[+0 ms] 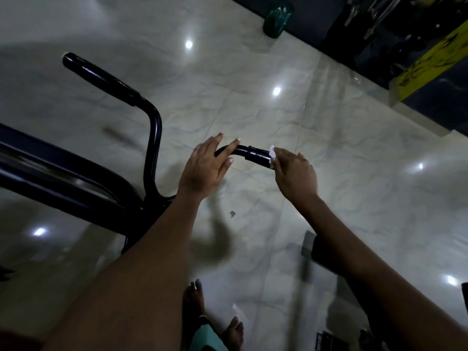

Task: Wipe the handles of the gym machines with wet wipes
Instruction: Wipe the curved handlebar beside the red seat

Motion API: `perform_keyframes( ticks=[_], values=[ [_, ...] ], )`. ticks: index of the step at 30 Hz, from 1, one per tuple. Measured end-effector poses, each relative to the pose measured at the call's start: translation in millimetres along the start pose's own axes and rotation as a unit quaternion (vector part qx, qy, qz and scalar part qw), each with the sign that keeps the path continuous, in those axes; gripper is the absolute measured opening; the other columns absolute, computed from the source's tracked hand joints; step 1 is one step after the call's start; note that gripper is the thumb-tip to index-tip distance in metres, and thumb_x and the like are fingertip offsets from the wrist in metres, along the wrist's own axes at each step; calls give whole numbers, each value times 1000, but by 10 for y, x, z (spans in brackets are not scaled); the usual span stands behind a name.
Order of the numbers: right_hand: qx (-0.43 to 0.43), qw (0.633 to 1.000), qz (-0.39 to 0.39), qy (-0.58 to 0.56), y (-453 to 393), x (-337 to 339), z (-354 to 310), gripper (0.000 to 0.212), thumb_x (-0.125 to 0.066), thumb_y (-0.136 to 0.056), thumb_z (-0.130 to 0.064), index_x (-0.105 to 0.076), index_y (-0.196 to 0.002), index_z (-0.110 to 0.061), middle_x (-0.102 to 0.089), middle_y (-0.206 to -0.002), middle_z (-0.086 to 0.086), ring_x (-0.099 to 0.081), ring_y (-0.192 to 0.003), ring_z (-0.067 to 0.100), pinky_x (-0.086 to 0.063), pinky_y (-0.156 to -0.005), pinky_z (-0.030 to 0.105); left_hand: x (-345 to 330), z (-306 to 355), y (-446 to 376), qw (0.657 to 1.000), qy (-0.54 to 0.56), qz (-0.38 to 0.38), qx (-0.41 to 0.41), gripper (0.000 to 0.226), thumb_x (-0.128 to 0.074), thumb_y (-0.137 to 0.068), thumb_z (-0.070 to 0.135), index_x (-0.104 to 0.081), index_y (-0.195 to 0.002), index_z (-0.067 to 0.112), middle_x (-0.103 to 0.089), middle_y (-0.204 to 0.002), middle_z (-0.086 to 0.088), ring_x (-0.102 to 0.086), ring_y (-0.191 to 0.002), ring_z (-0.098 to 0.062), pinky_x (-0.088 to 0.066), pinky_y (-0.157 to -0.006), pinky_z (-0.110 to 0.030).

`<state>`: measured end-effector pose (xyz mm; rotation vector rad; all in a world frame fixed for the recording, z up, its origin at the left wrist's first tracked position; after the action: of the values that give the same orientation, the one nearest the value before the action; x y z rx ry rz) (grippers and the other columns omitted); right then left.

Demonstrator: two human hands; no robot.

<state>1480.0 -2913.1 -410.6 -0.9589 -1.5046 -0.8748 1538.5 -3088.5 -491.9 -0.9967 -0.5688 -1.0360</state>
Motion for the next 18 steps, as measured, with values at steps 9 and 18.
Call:
perform_keyframes(
  ticks=[9, 18],
  values=[
    [1, 1000, -7, 1, 80, -2, 159, 40, -39, -100, -26, -45, -138, -22, -48, -141, -2, -43, -128, 33, -32, -106, 37, -19, 45, 17, 994, -87, 44, -42, 45, -40, -97, 33, -42, -140, 20, -46, -142, -14, -47, -127, -34, -37, -103, -49],
    [20, 1000, 11, -22, 196, 126, 142, 39, -44, -97, -16, -49, -136, -19, -49, -140, 1, -44, -127, 34, -36, -102, 36, -138, 393, -141, 997, -73, 3, 21, 56, -32, -94, 44, -55, -125, 4, -53, -134, -13, -55, -118, -29, -41, -97, -47]
  ],
)
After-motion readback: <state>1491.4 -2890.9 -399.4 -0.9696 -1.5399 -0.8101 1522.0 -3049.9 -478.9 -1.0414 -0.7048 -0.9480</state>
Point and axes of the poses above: each hand's wrist, its own y-axis away from the middle knuckle, its own x-axis out of the back of the hand, z = x × y, the point moved 3 cm from there along -y, towards the middle knuckle
